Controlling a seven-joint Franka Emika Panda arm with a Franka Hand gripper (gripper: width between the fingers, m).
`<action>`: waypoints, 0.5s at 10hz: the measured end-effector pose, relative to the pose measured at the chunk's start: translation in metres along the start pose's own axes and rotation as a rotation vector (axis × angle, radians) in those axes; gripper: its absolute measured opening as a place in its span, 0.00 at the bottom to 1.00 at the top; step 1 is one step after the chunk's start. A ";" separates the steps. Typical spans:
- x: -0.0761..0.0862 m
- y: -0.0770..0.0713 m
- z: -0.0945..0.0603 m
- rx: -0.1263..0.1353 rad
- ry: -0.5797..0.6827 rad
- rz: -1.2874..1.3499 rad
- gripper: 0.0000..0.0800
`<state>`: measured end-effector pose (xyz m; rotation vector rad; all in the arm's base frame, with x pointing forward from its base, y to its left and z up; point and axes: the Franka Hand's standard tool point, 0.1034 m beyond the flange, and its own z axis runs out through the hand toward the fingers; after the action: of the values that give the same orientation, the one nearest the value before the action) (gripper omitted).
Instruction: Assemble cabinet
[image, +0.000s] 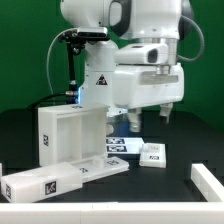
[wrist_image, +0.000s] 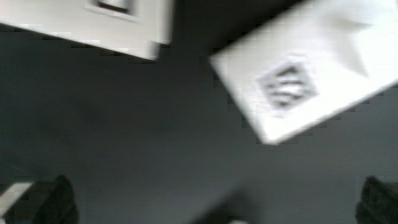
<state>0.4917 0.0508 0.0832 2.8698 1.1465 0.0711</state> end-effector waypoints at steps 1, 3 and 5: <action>0.002 0.012 0.004 0.013 -0.040 0.094 1.00; 0.005 0.014 0.005 0.019 -0.056 0.111 1.00; 0.005 0.013 0.006 0.020 -0.057 0.111 1.00</action>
Offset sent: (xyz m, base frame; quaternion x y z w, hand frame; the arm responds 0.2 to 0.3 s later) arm 0.0000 0.0000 0.0000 0.0000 0.0000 0.0000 1.0000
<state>0.5050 0.0445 0.0780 2.9302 0.9838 -0.0183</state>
